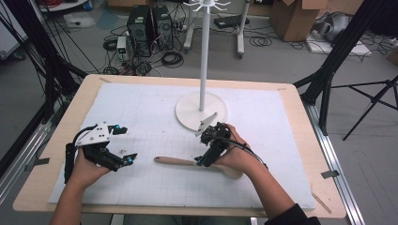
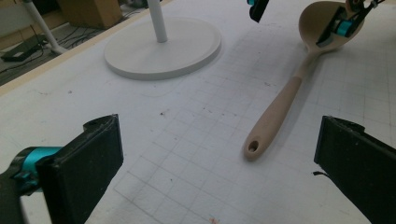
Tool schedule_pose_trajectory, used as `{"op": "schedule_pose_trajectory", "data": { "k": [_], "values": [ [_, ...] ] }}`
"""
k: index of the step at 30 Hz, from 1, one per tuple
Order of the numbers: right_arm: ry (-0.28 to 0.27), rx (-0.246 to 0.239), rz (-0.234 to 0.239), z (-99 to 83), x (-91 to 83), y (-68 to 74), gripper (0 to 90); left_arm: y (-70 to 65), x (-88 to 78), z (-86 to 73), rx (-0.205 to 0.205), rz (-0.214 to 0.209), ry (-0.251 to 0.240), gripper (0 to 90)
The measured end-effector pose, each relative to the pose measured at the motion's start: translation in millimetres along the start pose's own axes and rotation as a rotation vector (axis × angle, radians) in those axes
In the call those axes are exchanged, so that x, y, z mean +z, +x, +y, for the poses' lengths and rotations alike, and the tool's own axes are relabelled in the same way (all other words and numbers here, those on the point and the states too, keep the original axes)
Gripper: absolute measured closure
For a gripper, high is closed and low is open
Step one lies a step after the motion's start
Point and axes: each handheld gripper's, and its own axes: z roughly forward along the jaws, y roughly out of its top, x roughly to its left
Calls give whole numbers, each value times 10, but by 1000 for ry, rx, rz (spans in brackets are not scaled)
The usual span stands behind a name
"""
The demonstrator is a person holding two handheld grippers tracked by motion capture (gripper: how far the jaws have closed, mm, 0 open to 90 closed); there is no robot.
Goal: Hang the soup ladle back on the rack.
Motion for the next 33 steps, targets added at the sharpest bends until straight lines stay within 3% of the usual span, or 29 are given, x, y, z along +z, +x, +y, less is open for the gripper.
{"op": "schedule_pose_trajectory", "data": {
  "k": [13, 15, 20, 24, 33],
  "values": [
    [111, -71, 43, 56, 234, 123, 66, 2, -1, -2, 6, -1, 5, 17],
    [120, -92, 38, 63, 248, 136, 165, -1, 0, -4, 1, -1, 1, 17],
    [139, -101, 43, 71, 293, 154, 183, 4, -3, -5, 6, 0, 4, 17],
    [160, -112, 41, 70, 318, 172, 254, 3, -7, -7, 0, 1, 1, 17],
    [192, -122, 102, 74, 343, 160, 422, 6, -6, -7, 2, 2, 1, 17]
  ]
}}
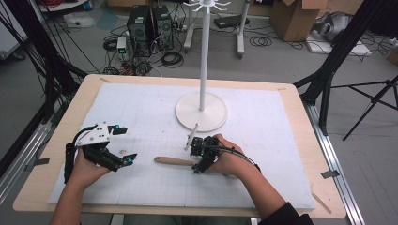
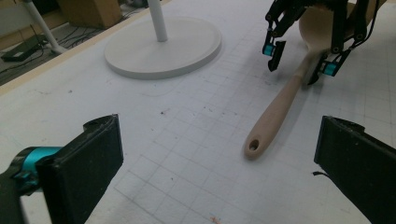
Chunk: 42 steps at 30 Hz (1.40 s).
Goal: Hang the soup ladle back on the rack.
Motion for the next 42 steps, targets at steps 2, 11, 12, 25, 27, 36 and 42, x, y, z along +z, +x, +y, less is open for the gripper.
{"op": "schedule_pose_trajectory", "data": {
  "k": [2, 11, 12, 25, 27, 36, 42],
  "values": [
    [7, 1, 4, 4, 7, 2, 435, 1, -2, 0, -1, 0, -1, 16],
    [10, -5, 22, 28, 27, -5, 522, -2, 4, 0, 4, -2, 6, 17],
    [14, -5, 26, 31, 29, -4, 531, -2, 4, 1, 5, -2, 5, 17],
    [14, 5, 39, 28, 20, -31, 658, 0, -5, 2, 5, 1, 4, 17],
    [18, 2, 55, 28, 16, -31, 695, 0, -6, 2, 5, 1, 2, 17],
    [28, 5, 76, 34, 12, -23, 765, 0, -10, 4, 7, 1, 3, 17],
    [32, -8, 62, 40, 10, -6, 773, 0, -10, 4, 7, 2, 3, 17]
  ]
}}
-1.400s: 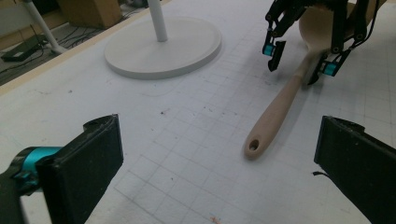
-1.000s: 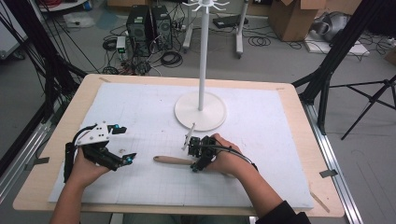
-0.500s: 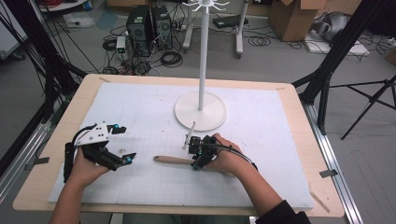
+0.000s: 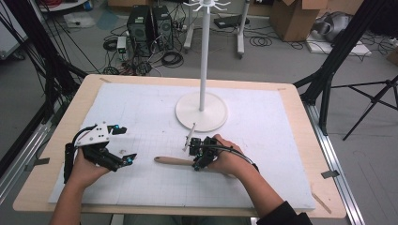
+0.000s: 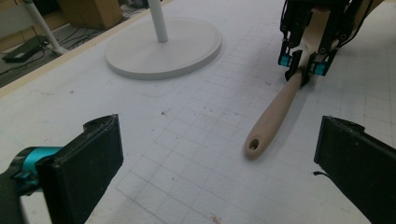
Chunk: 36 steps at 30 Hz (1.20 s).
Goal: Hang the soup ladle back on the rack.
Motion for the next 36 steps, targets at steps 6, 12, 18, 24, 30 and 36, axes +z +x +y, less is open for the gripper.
{"op": "schedule_pose_trajectory", "data": {
  "k": [6, 12, 18, 24, 30, 36],
  "values": [
    [-8, 30, 5, -27, -24, -30, 779, 3, -2, -1, 1, -1, 0, 17],
    [-81, 60, -4, -104, -197, -62, 780, 3, 0, -8, -5, 2, -2, 17],
    [-185, 88, -41, -248, -459, -93, 781, -4, 10, -5, -1, 2, 5, 17],
    [-282, 127, -72, -424, -710, -151, 781, -10, 16, -4, -1, 0, 5, 17],
    [-345, 144, -110, -567, -988, -190, 780, -6, 25, -6, 0, -2, 9, 16],
    [-413, 168, -153, -672, -1320, -243, 780, -11, 27, -6, -1, -4, 9, 17]
  ]
}}
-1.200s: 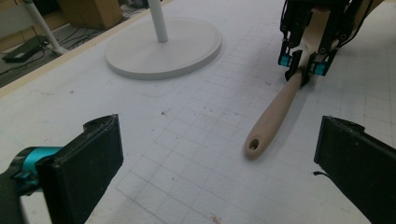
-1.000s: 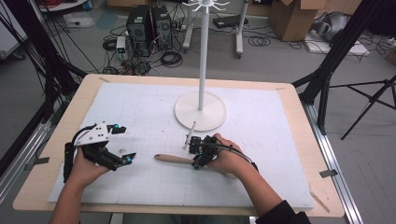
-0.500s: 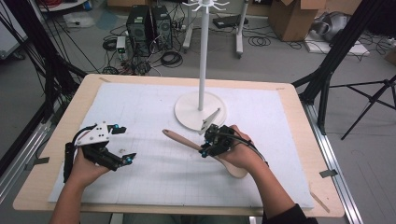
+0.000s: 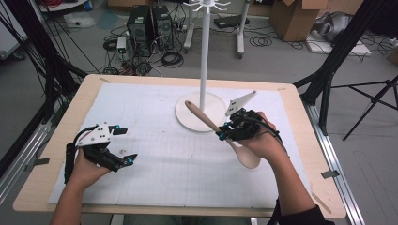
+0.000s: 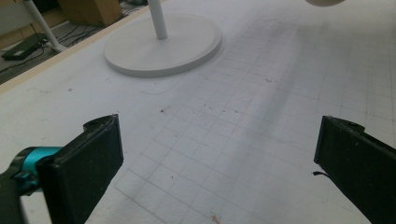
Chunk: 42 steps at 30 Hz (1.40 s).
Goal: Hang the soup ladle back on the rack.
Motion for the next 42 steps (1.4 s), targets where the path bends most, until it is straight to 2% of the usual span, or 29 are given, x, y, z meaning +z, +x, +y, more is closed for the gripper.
{"op": "schedule_pose_trajectory", "data": {
  "k": [8, 22, 31, 35, 42],
  "values": [
    [-73, 31, -37, 80, -351, -201, 779, -3, 6, 4, 1, -1, 0, 17],
    [-190, 70, -52, 257, -666, -468, 779, 5, -4, -1, -4, -3, -4, 17],
    [-267, 80, -36, 364, -893, -626, 779, 8, -15, 1, -2, 0, -8, 17],
    [-278, 94, -46, 401, -950, -665, 779, 3, -6, 2, -1, -2, -4, 17],
    [-297, 82, -52, 490, -1012, -691, 779, 2, -7, 1, -8, -3, -9, 17]
  ]
}}
